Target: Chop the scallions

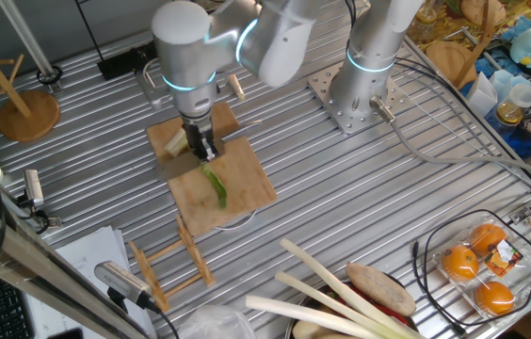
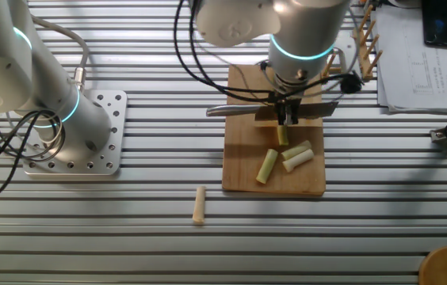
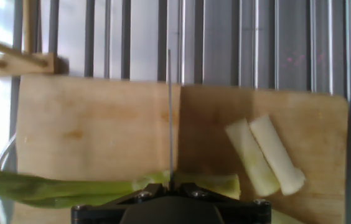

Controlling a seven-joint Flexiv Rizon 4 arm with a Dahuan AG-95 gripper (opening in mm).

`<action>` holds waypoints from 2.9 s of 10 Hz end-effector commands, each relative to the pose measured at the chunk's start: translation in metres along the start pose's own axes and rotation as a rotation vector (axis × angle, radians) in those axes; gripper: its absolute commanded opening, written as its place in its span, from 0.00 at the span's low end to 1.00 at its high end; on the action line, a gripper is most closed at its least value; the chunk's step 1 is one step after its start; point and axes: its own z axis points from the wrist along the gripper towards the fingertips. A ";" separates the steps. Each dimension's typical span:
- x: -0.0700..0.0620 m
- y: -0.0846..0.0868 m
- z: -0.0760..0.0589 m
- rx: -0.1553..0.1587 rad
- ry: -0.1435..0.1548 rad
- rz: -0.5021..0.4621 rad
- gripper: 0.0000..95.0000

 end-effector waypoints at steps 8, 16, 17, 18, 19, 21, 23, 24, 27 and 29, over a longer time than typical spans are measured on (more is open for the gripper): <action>-0.010 -0.001 -0.006 -0.027 0.107 0.017 0.00; -0.011 -0.007 -0.012 -0.017 0.147 0.020 0.00; -0.011 -0.007 -0.012 -0.016 0.149 0.020 0.00; -0.011 -0.008 -0.011 -0.014 0.150 0.026 0.00; -0.010 -0.008 -0.010 -0.012 0.143 0.033 0.00; -0.010 -0.009 -0.009 -0.015 0.157 0.040 0.00; -0.009 -0.010 -0.008 -0.018 0.186 0.042 0.00; -0.010 -0.009 -0.010 -0.019 0.177 0.046 0.00; -0.009 -0.010 -0.009 -0.002 0.065 0.005 0.00; -0.008 -0.011 -0.009 0.000 0.017 -0.014 0.00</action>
